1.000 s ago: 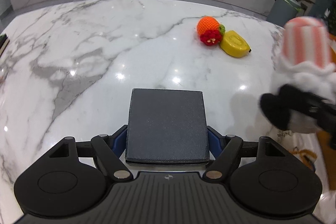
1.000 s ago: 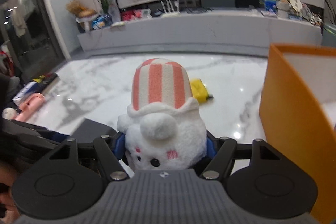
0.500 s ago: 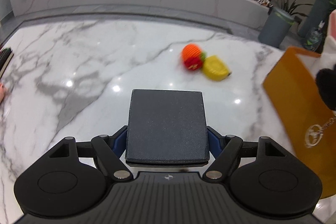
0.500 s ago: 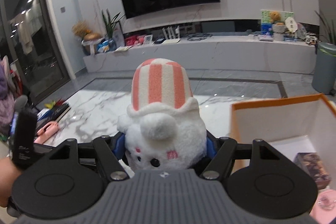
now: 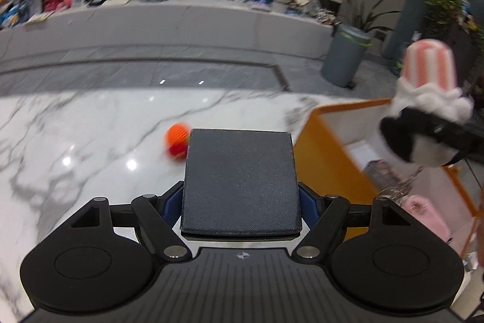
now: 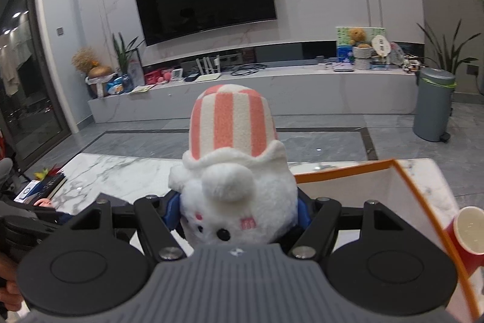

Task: Organize objects
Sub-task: 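Lift and carry the grey box with the left tool while the right tool carries the plush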

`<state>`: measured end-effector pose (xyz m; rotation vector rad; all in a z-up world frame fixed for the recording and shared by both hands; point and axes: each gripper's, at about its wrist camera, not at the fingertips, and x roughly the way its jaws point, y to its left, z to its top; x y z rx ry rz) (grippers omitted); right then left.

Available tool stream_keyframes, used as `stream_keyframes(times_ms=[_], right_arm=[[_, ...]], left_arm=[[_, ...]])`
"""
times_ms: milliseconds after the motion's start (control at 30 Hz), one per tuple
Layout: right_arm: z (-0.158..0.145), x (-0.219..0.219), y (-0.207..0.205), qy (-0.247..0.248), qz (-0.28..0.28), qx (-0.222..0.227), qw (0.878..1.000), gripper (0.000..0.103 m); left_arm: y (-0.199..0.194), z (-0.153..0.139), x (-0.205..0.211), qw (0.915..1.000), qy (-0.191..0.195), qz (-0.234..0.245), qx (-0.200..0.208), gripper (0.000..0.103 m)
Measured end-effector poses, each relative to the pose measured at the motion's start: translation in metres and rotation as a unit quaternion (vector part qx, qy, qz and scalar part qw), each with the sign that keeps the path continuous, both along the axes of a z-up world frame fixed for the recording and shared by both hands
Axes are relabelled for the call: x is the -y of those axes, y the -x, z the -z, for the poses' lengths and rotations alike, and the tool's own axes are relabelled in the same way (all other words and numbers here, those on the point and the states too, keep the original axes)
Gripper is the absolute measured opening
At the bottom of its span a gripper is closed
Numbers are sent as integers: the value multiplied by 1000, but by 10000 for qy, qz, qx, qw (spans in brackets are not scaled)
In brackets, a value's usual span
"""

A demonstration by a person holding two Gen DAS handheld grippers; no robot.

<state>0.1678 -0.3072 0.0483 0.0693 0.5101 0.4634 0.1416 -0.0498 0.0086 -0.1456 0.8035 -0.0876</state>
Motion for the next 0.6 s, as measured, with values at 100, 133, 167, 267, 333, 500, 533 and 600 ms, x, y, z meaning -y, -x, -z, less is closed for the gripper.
stream_keyframes(times_ms=[100, 133, 167, 267, 333, 500, 533, 600], right_arm=[[-2, 14, -6, 71, 187, -24, 9998, 71], [-2, 18, -8, 100, 246, -43, 9996, 71], [0, 22, -9, 124, 302, -70, 9994, 71], [5, 35, -17, 242, 497, -178, 9983, 71], [7, 43, -22, 388, 641, -216, 9970, 71], [16, 65, -36, 571, 899, -366, 9936, 71], [17, 70, -39, 607, 958, -415, 9927, 71], [22, 77, -43, 659, 1029, -499, 9913, 71]], left_arm=[[-13, -13, 23, 9995, 35, 252, 173, 87], [-17, -16, 30, 9992, 46, 342, 220, 87], [-22, -19, 38, 9987, 51, 422, 264, 87], [-35, -23, 62, 9970, 33, 684, 356, 87], [-44, -23, 78, 9957, -6, 844, 393, 87], [-65, -16, 111, 9924, -126, 1163, 374, 87], [-68, -14, 117, 9919, -157, 1213, 340, 87], [-76, -8, 128, 9905, -260, 1325, 258, 87]])
